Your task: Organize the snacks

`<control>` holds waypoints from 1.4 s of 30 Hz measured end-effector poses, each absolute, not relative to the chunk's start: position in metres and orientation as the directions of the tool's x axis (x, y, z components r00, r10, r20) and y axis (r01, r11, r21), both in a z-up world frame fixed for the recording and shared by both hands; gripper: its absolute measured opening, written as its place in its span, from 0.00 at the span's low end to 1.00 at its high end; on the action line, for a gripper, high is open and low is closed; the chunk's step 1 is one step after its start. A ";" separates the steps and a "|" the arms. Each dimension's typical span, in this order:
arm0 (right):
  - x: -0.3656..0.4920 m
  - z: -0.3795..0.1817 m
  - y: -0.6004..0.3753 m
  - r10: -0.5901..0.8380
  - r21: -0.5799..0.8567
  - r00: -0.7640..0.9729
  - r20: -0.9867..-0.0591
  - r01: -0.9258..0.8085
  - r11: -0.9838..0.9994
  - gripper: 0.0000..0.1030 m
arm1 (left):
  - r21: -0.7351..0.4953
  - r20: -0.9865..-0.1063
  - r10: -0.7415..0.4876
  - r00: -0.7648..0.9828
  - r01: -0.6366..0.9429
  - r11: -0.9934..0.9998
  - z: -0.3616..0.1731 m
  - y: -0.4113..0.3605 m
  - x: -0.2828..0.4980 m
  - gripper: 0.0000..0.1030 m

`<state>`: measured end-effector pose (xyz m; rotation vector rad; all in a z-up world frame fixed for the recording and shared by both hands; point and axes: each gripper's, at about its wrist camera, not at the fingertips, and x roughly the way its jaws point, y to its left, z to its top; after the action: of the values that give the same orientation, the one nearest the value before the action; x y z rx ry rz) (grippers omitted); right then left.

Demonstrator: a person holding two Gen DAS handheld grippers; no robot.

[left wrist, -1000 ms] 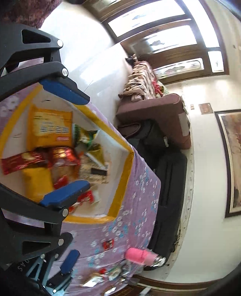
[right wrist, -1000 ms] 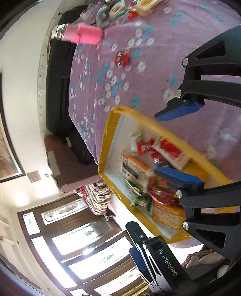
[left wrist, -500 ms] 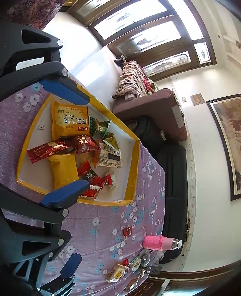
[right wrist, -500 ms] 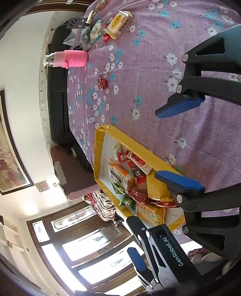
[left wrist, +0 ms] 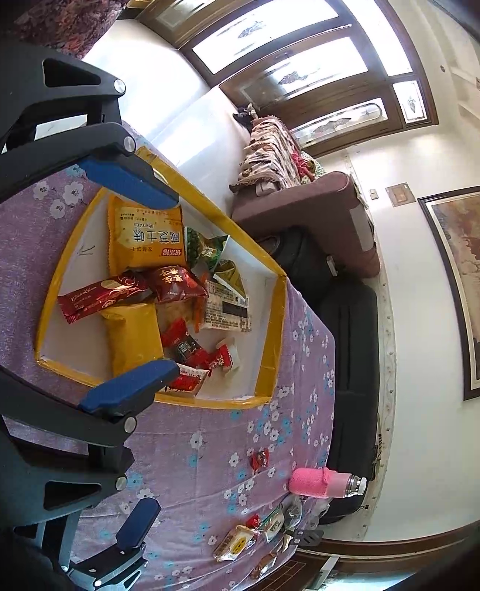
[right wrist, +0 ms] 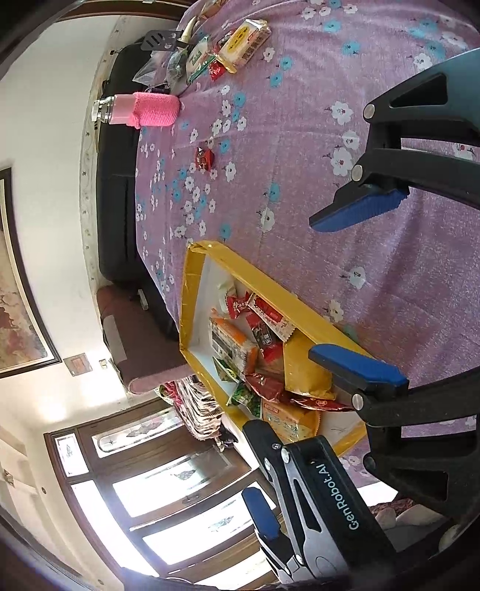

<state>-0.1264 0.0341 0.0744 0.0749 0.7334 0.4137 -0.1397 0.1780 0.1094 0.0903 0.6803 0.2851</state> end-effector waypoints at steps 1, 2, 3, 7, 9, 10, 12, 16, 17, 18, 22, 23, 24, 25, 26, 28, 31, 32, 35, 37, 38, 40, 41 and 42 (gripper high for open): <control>-0.126 0.074 0.035 0.393 0.210 0.665 -0.635 -0.341 0.916 0.63 | 0.173 -0.610 0.287 0.739 -0.229 0.958 0.108 0.179 -0.139 0.82; -0.126 0.073 0.035 0.393 0.209 0.664 -0.636 -0.342 0.916 0.63 | 0.171 -0.612 0.285 0.738 -0.228 0.958 0.108 0.179 -0.139 0.82; -0.126 0.073 0.035 0.393 0.208 0.663 -0.637 -0.343 0.916 0.63 | 0.170 -0.613 0.284 0.737 -0.228 0.959 0.107 0.180 -0.138 0.82; -0.126 0.072 0.035 0.396 0.210 0.660 -0.639 -0.345 0.915 0.63 | 0.170 -0.615 0.284 0.736 -0.228 0.959 0.107 0.181 -0.138 0.82; -0.126 0.072 0.035 0.395 0.210 0.659 -0.640 -0.345 0.915 0.64 | 0.170 -0.615 0.284 0.736 -0.227 0.959 0.107 0.180 -0.138 0.82; -0.126 0.072 0.035 0.395 0.210 0.659 -0.640 -0.345 0.915 0.64 | 0.171 -0.615 0.284 0.736 -0.228 0.959 0.107 0.180 -0.138 0.82; -0.127 0.071 0.035 0.396 0.211 0.658 -0.640 -0.345 0.914 0.64 | 0.169 -0.616 0.282 0.736 -0.225 0.959 0.106 0.180 -0.138 0.82; -0.127 0.070 0.034 0.396 0.212 0.658 -0.641 -0.344 0.915 0.65 | 0.165 -0.621 0.274 0.734 -0.219 0.962 0.105 0.180 -0.137 0.82; -0.127 0.070 0.034 0.397 0.213 0.658 -0.640 -0.344 0.914 0.65 | 0.165 -0.621 0.274 0.734 -0.219 0.962 0.105 0.180 -0.137 0.82; -0.127 0.070 0.034 0.397 0.214 0.658 -0.640 -0.344 0.914 0.65 | 0.163 -0.622 0.272 0.734 -0.218 0.962 0.105 0.180 -0.138 0.82; -0.128 0.069 0.033 0.398 0.216 0.658 -0.639 -0.343 0.914 0.65 | 0.162 -0.622 0.269 0.735 -0.215 0.963 0.105 0.180 -0.138 0.82; -0.128 0.069 0.033 0.398 0.216 0.658 -0.639 -0.344 0.914 0.65 | 0.161 -0.623 0.268 0.735 -0.215 0.963 0.105 0.179 -0.138 0.82; -0.129 0.068 0.032 0.399 0.216 0.658 -0.639 -0.344 0.914 0.65 | 0.160 -0.623 0.267 0.735 -0.214 0.964 0.105 0.179 -0.138 0.82; -0.129 0.068 0.032 0.398 0.217 0.658 -0.639 -0.343 0.914 0.66 | 0.161 -0.624 0.267 0.735 -0.214 0.964 0.105 0.179 -0.139 0.82; -0.129 0.068 0.032 0.399 0.217 0.657 -0.639 -0.343 0.914 0.66 | 0.161 -0.624 0.267 0.735 -0.213 0.964 0.105 0.179 -0.139 0.82; -0.130 0.067 0.032 0.399 0.217 0.655 -0.641 -0.344 0.914 0.67 | 0.160 -0.624 0.267 0.734 -0.213 0.964 0.105 0.179 -0.139 0.82; -0.131 0.066 0.031 0.400 0.217 0.653 -0.644 -0.345 0.913 0.67 | 0.159 -0.624 0.265 0.735 -0.213 0.964 0.105 0.179 -0.139 0.82; -0.131 0.066 0.031 0.399 0.217 0.651 -0.645 -0.345 0.913 0.67 | 0.161 -0.624 0.267 0.735 -0.213 0.964 0.105 0.179 -0.138 0.82; -0.132 0.065 0.030 0.398 0.216 0.652 -0.645 -0.344 0.914 0.68 | 0.165 -0.628 0.267 0.731 -0.210 0.964 0.105 0.179 -0.138 0.82; -0.130 0.065 0.028 0.401 0.224 0.650 -0.646 -0.340 0.913 0.69 | 0.158 -0.633 0.262 0.728 -0.210 0.965 0.106 0.180 -0.138 0.82; -0.128 0.064 0.027 0.402 0.229 0.646 -0.648 -0.338 0.913 0.69 | 0.151 -0.636 0.259 0.727 -0.211 0.966 0.106 0.182 -0.138 0.82; -0.127 0.063 0.027 0.404 0.232 0.643 -0.651 -0.338 0.912 0.69 | 0.139 -0.640 0.255 0.725 -0.217 0.966 0.107 0.186 -0.139 0.82; -0.127 0.063 0.027 0.405 0.233 0.642 -0.651 -0.339 0.912 0.69 | 0.135 -0.641 0.254 0.724 -0.219 0.966 0.107 0.188 -0.139 0.82; -0.128 0.063 0.027 0.406 0.233 0.643 -0.649 -0.341 0.911 0.69 | 0.131 -0.641 0.254 0.724 -0.223 0.966 0.107 0.190 -0.138 0.82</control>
<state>-0.1280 0.0266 0.0634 0.0920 0.7614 0.4260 -0.1385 0.1904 0.1069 0.0459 0.7141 0.2635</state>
